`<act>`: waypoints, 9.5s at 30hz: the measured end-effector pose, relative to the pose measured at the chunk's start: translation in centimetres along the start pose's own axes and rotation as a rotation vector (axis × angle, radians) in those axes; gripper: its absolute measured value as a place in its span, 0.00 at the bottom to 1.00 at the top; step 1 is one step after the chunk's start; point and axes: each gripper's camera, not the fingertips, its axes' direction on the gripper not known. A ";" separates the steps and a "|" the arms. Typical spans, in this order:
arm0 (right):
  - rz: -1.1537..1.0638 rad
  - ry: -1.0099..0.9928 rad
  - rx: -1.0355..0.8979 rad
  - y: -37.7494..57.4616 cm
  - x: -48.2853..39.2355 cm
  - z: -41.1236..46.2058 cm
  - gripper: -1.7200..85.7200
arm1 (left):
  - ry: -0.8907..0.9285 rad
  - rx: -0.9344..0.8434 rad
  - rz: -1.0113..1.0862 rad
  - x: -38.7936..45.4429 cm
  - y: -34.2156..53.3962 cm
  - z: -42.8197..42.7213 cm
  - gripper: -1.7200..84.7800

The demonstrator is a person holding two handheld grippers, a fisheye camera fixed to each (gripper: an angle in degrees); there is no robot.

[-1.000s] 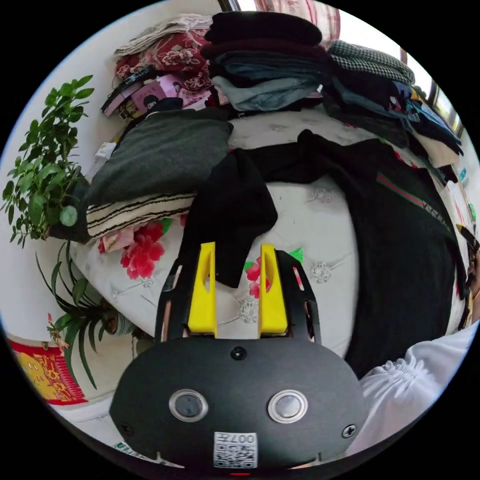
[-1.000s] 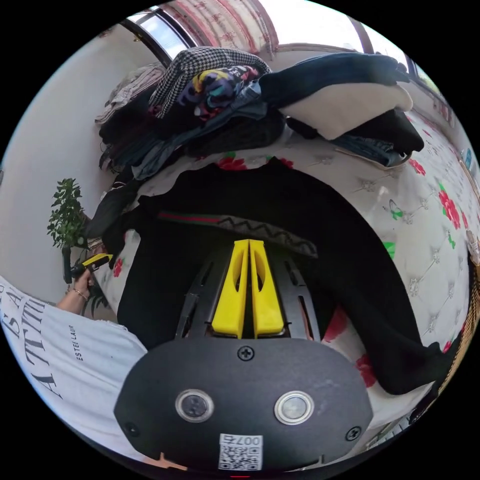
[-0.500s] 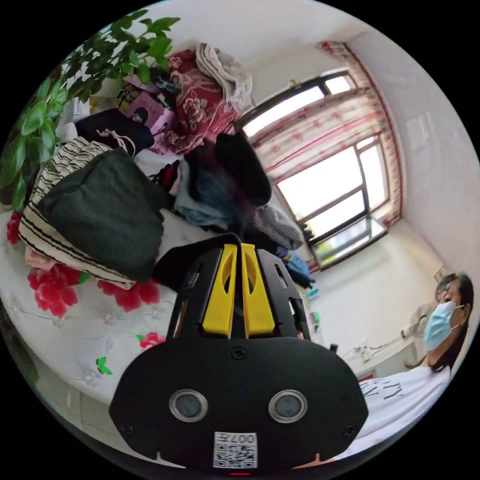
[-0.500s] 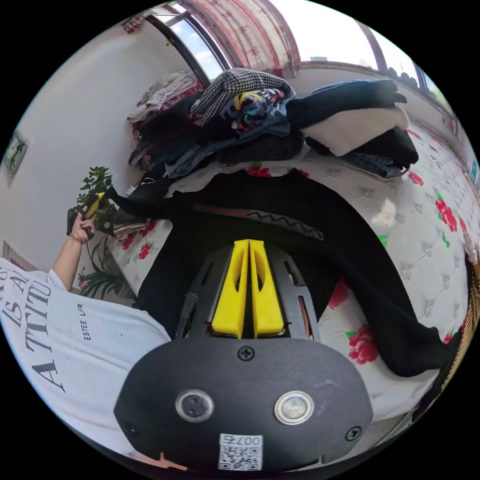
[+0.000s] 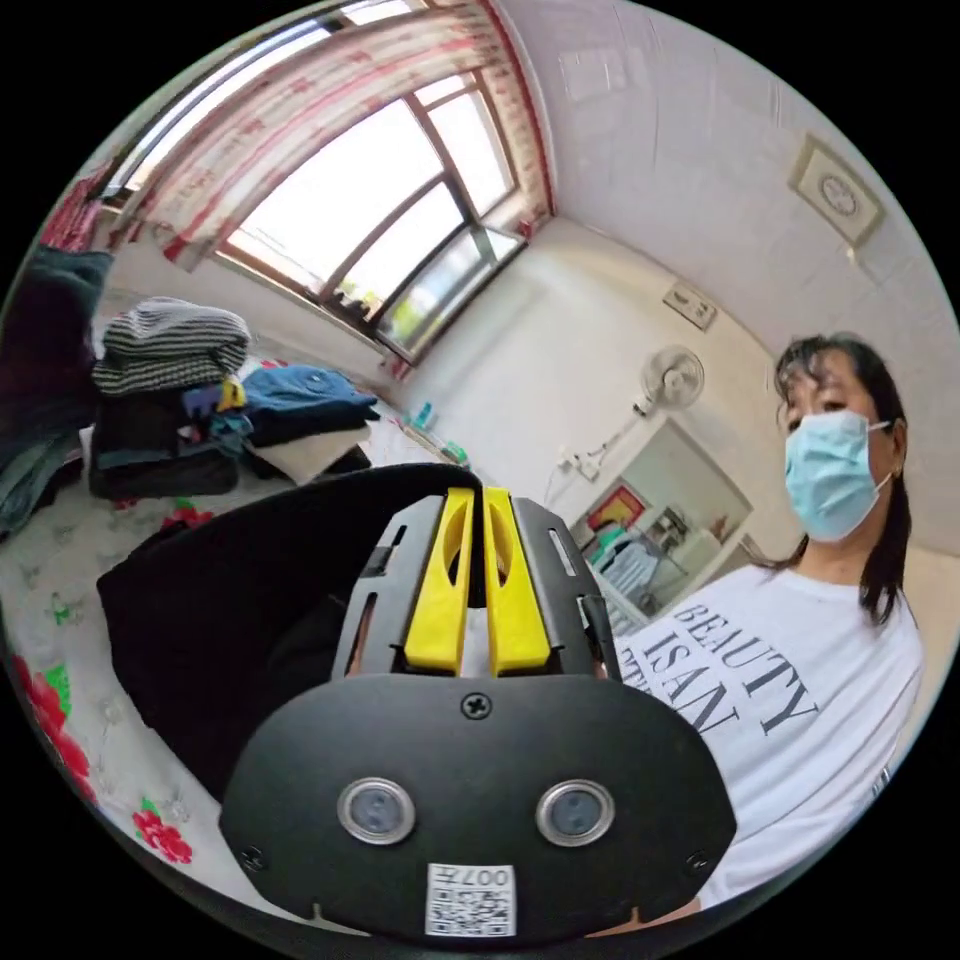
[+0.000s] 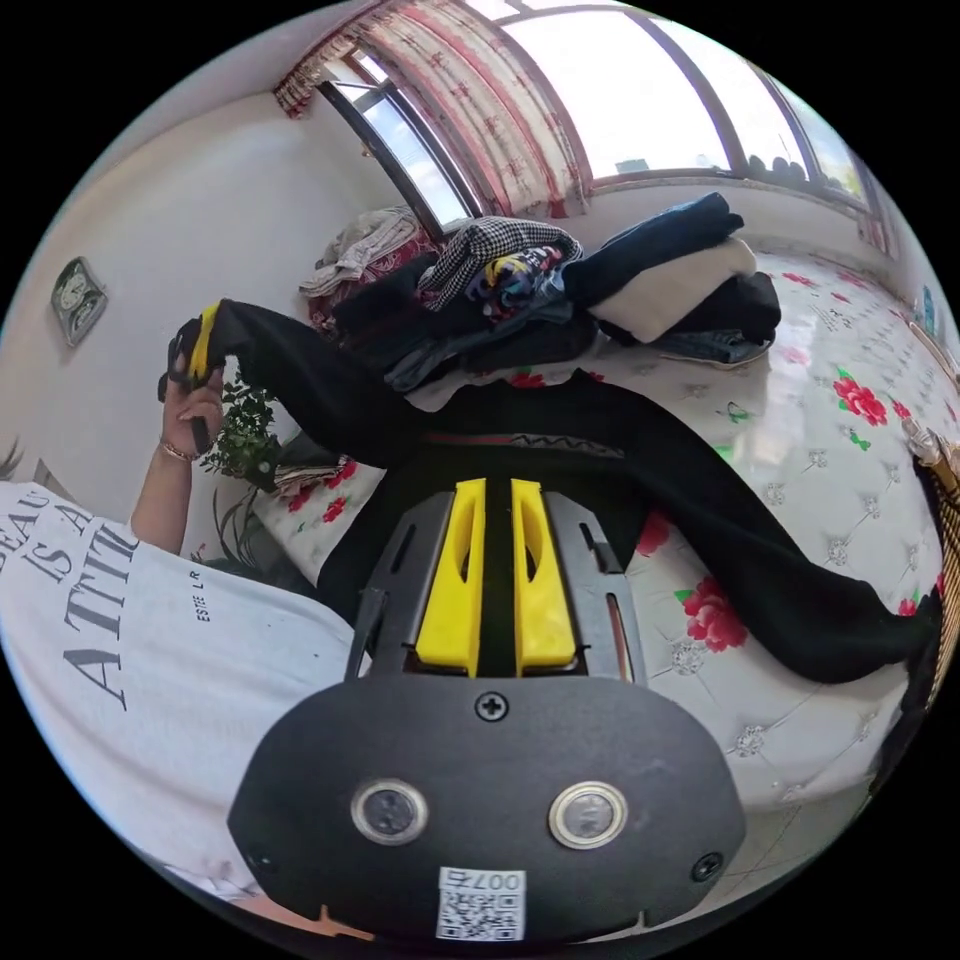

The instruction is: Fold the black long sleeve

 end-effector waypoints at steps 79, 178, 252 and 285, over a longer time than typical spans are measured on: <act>-0.483 -0.343 -0.424 5.4 -25.4 14.0 0.05 | -0.828 -0.063 -0.725 -21.3 33.2 -4.5 0.10; 0.217 -0.114 -0.477 24.6 1.5 15.1 0.14 | -0.635 -0.463 -0.666 -19.6 35.3 -5.4 0.15; 0.395 -0.476 -0.241 7.3 11.7 0.9 0.02 | -0.146 0.068 -0.490 -9.1 14.9 -11.9 0.01; 0.520 -0.411 -0.095 -0.8 17.1 22.2 0.12 | -0.639 0.319 -1.051 -19.7 18.2 -13.5 0.12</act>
